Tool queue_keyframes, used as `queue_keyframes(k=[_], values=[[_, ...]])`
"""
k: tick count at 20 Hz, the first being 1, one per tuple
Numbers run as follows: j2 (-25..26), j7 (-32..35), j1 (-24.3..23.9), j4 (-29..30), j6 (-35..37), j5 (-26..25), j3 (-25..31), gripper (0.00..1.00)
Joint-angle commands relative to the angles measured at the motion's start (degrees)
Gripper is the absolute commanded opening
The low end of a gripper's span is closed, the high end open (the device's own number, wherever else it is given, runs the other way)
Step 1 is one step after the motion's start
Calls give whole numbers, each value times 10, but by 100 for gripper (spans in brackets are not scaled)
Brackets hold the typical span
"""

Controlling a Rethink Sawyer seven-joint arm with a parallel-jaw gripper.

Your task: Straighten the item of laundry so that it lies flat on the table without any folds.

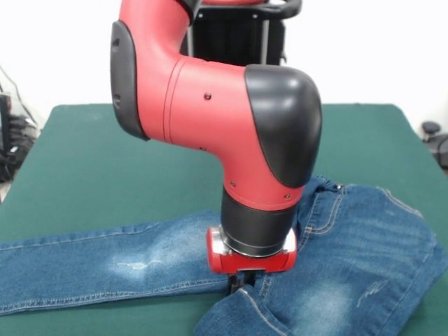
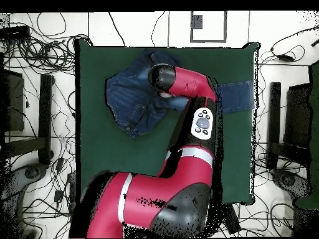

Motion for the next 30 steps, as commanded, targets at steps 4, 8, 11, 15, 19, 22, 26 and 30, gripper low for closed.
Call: queue_keyframes(k=[4, 8, 11, 15, 19, 22, 26, 30], values=[[114, 65, 7, -220, 140, 2, 34, 0], [145, 39, -1, -305, 180, 0, 23, 0], [148, 33, -4, -323, 192, 1, 17, 0], [159, 35, -8, -356, 221, 9, 5, 0], [173, 40, -11, -383, 238, 17, -5, 0], [173, 44, -12, -383, 239, 17, -6, 0], [174, 48, -10, -384, 240, 15, -7, 0], [170, 45, -10, -379, 240, 12, -6, 0]])
